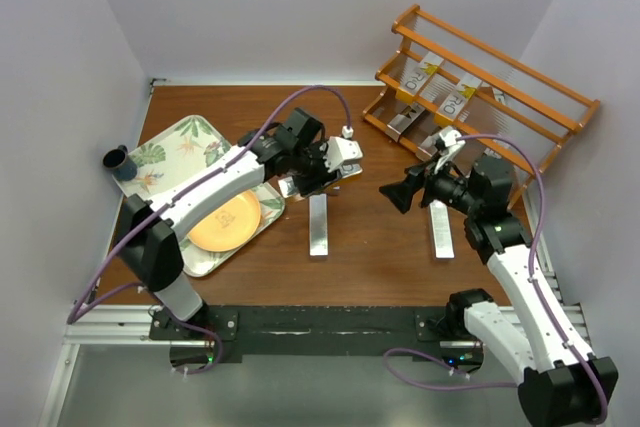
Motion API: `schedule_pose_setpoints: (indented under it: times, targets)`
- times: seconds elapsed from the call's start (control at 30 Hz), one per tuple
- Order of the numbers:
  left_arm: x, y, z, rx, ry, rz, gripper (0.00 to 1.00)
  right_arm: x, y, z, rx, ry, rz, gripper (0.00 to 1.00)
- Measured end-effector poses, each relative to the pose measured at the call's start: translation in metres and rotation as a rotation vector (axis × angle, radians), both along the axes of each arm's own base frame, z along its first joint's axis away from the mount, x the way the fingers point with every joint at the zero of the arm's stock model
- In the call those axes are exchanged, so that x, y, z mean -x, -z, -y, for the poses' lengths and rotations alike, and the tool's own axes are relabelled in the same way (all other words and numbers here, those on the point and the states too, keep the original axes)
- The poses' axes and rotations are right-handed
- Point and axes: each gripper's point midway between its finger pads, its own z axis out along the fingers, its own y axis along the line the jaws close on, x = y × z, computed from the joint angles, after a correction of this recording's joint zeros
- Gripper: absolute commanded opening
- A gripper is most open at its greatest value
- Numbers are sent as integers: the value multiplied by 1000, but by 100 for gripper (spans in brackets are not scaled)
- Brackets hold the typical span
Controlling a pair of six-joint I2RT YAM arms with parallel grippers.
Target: Place and organize the toothpastes onto the shelf
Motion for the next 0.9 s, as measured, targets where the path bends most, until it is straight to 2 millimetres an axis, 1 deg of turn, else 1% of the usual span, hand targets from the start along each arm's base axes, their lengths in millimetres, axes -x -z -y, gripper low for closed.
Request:
schedule_pose_setpoints:
  times: [0.07,0.13,0.27,0.33,0.4,0.5,0.6,0.9]
  targets:
    - [14,-4,-3,8,61,-13,32,10,-1,-12,-3,-83,24,98]
    - [27,-14,-5,28,115,-16,33,19,-3,-24,0,-161,55,98]
    - [55,-42,-2,93,227,12,37,44,-5,-51,28,-333,121,98]
    - [68,-53,1,120,277,31,37,53,-6,-57,34,-392,148,98]
    - [79,-60,4,136,320,36,37,58,-6,-60,39,-428,170,98]
    - [92,-63,7,143,367,34,37,63,-7,-63,47,-474,200,98]
    - [103,-61,8,136,400,19,37,68,-5,-66,57,-504,214,96]
    - [118,-57,12,118,453,6,37,83,-2,-77,63,-619,216,88]
